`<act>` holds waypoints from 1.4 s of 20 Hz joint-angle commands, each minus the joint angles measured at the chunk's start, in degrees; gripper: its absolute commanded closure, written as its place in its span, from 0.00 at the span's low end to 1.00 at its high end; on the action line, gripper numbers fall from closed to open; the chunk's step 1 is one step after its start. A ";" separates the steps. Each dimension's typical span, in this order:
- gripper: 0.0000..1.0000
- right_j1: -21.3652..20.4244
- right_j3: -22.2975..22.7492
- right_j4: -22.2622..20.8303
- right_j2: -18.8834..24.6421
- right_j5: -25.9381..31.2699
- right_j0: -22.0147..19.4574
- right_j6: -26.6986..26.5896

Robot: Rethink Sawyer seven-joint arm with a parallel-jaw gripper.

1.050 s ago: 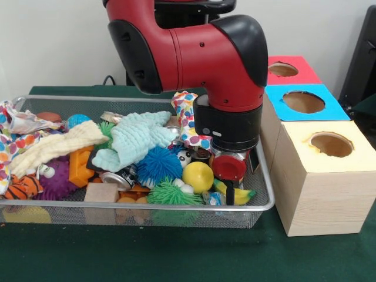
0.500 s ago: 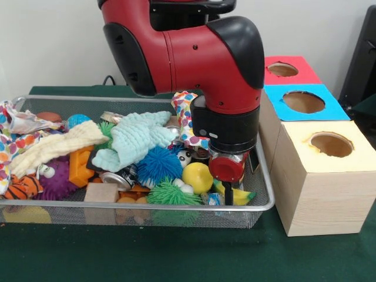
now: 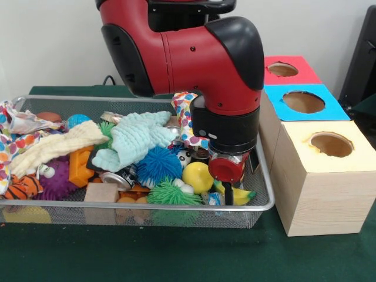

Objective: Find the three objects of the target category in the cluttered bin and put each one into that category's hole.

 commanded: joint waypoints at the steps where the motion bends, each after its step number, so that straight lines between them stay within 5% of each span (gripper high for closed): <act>1: 0.00 2.83 -3.47 1.12 1.10 3.69 -0.83 5.27; 18: 0.00 -10.34 9.42 4.99 0.24 5.66 0.04 10.23; 28: 0.00 -3.88 2.21 4.90 0.55 6.59 -1.11 4.90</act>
